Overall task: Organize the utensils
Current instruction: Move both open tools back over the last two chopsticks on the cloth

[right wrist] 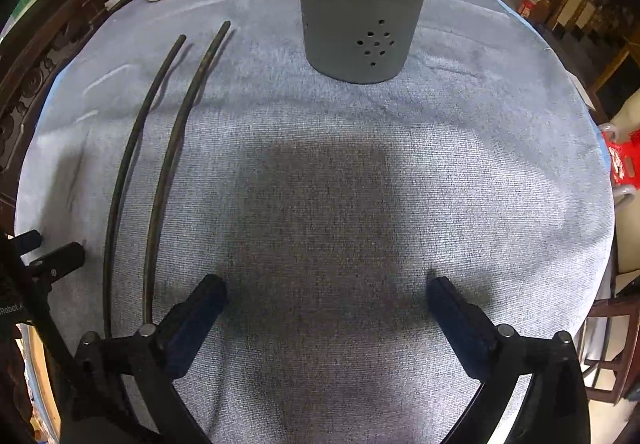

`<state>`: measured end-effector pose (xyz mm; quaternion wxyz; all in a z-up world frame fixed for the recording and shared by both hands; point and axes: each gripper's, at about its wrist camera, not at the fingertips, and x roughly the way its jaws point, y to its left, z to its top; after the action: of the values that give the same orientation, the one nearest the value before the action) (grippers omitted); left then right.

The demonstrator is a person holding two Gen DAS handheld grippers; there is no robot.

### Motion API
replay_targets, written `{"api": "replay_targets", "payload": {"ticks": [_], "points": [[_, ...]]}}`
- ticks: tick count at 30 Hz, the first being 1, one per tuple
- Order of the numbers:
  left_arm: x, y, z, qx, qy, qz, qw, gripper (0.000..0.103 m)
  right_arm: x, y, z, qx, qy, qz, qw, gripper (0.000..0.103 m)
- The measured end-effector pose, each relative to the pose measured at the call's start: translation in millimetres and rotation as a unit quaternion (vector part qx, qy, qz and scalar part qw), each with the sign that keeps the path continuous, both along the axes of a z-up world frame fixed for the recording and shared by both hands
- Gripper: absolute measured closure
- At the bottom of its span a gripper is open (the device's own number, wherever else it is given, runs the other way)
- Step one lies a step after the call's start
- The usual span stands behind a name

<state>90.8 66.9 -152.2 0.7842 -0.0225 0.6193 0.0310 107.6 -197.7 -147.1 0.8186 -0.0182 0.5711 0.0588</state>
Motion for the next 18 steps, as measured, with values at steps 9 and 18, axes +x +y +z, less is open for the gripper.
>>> {"api": "replay_targets", "payload": {"ticks": [9,18], "points": [[2.8,2.2,1.2,0.000,0.006,0.008,0.9999,0.000,2.3,0.7,1.5,0.000,0.002,-0.002,1.000,0.000],[4.4,4.9,1.9,-0.001,0.012,0.028,0.9995,0.000,1.9,-0.7,3.7,0.000,0.002,0.001,1.000,0.000]]}}
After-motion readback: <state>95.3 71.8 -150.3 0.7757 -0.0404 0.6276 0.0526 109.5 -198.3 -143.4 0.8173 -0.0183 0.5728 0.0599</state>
